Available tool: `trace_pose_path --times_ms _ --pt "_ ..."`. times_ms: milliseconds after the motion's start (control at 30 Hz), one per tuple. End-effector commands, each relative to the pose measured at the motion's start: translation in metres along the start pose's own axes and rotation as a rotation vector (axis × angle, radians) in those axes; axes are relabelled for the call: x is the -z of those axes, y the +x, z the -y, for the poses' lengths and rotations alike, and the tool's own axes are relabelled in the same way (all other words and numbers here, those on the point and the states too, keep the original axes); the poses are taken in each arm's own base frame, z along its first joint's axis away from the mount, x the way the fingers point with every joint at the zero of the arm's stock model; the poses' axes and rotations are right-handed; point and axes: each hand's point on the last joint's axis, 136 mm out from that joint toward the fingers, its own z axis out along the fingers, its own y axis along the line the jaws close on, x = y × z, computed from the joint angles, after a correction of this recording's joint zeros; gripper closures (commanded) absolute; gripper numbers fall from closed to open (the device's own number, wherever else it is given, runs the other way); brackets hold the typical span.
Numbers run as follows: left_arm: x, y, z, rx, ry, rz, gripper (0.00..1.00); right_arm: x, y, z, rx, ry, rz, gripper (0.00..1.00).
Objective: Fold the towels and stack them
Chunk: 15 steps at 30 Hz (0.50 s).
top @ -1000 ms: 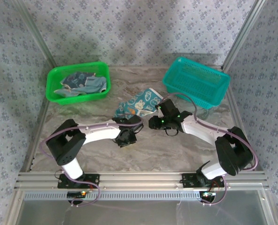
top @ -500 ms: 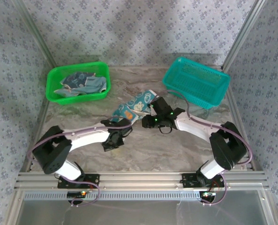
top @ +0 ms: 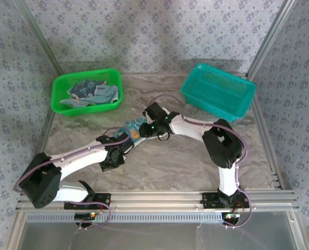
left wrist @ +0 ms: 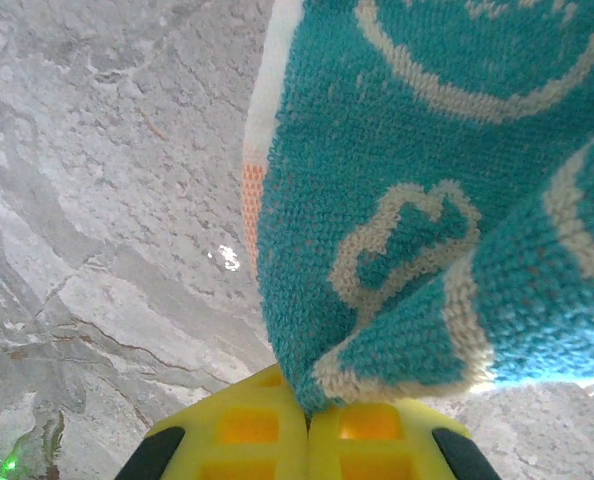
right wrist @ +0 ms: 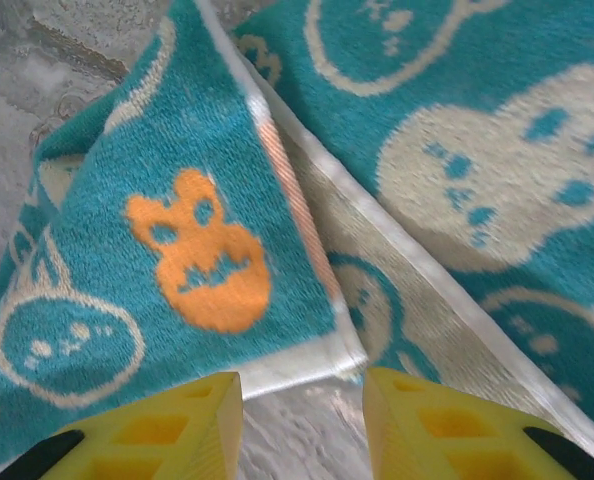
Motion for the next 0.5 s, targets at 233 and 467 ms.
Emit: trace_pose_path --times_ms 233,467 --pt "-0.003 0.002 0.002 -0.009 0.013 -0.015 1.00 -0.033 0.024 0.014 0.070 0.074 -0.097 0.61" --pt "-0.004 0.004 -0.001 -0.006 0.013 -0.016 1.00 -0.028 0.019 0.014 0.097 0.095 -0.089 0.61"
